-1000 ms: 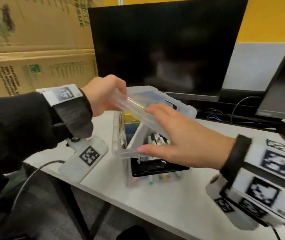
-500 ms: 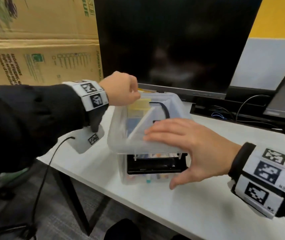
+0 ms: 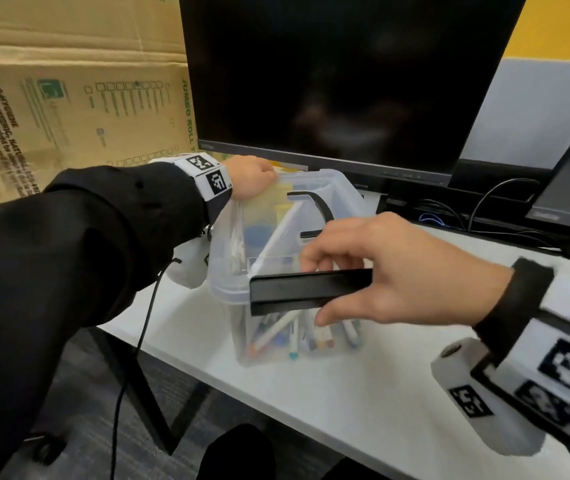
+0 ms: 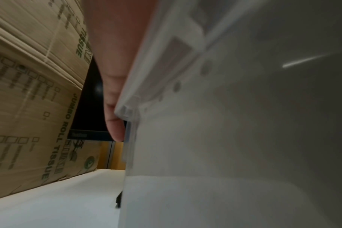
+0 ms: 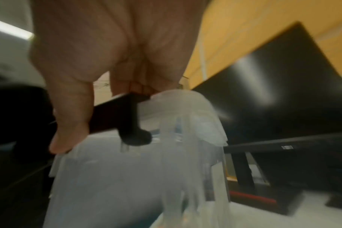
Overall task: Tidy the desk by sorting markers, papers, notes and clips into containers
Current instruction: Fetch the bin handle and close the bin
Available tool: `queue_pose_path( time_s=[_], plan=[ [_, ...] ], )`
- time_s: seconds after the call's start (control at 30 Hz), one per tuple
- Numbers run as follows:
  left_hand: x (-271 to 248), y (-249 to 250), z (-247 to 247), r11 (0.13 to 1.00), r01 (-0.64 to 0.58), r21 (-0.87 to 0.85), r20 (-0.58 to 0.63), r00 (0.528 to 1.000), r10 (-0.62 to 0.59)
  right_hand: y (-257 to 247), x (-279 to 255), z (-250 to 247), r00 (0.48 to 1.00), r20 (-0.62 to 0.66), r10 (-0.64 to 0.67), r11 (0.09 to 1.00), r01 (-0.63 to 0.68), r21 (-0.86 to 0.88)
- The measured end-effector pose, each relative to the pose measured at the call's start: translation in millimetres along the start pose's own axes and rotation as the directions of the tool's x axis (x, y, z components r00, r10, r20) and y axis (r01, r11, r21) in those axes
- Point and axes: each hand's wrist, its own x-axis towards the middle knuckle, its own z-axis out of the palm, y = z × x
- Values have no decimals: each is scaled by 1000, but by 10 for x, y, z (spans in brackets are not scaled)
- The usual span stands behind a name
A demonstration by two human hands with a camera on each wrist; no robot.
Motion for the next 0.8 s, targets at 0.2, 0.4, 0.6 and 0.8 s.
queue_pose_path(
  time_s=[0.2, 0.4, 0.6, 0.8],
  plan=[
    [85, -68, 25, 955, 186, -231, 15, 982, -188, 171, -19, -53, 995, -14, 96, 966, -90, 241],
    [128, -115, 27, 738, 396, -547, 232, 918, -321, 231, -32, 20, 992, -83, 97, 950, -68, 306],
    [237, -96, 85, 884, 146, -444, 7, 987, -160, 295, -21, 11, 993, -82, 82, 954, -54, 296],
    [272, -129, 93, 871, -21, -490, -141, 988, -55, 298, -5, 8, 995, -65, 76, 948, -52, 313]
  ],
)
